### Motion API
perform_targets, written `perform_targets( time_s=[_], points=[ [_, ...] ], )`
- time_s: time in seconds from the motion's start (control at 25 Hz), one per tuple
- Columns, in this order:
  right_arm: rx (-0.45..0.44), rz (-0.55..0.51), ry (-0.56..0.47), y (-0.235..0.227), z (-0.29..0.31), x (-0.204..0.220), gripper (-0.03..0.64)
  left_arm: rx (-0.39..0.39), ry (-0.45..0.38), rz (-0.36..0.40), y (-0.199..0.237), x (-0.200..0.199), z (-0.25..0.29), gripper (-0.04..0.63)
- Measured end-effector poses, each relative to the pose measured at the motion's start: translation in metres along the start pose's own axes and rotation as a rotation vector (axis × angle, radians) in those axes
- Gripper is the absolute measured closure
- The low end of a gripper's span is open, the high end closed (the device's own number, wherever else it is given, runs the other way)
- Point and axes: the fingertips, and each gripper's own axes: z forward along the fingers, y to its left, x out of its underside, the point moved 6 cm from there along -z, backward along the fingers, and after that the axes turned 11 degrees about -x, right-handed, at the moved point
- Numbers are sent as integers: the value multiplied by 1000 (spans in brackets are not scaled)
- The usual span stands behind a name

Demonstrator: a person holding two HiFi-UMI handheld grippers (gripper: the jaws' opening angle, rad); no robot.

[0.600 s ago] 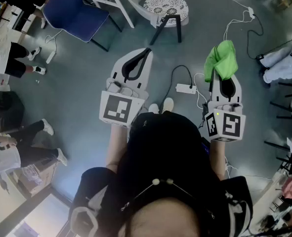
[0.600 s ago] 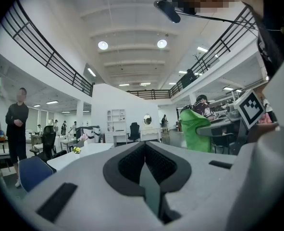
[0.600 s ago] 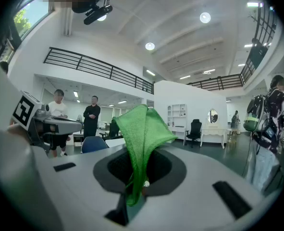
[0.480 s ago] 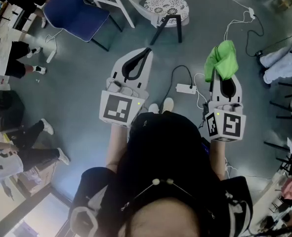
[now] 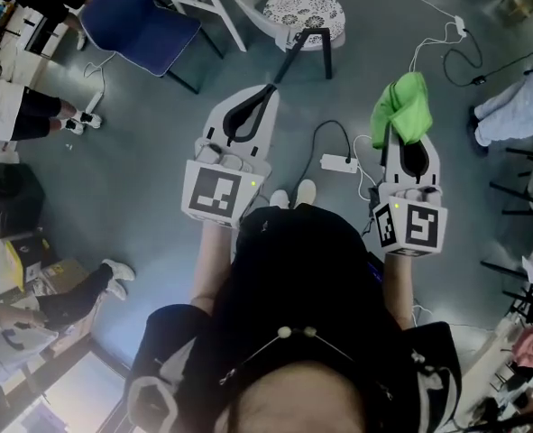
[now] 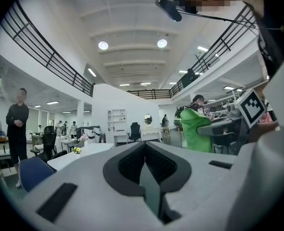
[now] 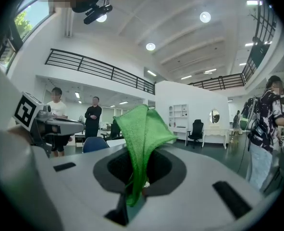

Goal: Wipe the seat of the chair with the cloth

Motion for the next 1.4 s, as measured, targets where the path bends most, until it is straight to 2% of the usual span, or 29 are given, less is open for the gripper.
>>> perform_targets(
  time_s=[0.16,0.56,0.88,1.16,1.4],
  points=[
    [-6,-14,-12,-11,3,-3,572,6,-12,11,-5,-5,12,589],
    [-21,14,17,-65,14,13,572,-79,24,14,-6,5,40,589],
    [-39,14,54,-87,37,26,572,-76,49,-7,-10,17,69,589],
    [-30,-12,85,-108,86,31,572,-59,45,-26,15,27,125,589],
    [-27,-31,110,-127,172,30,572,-45,17,-41,66,32,200,589]
  ],
)
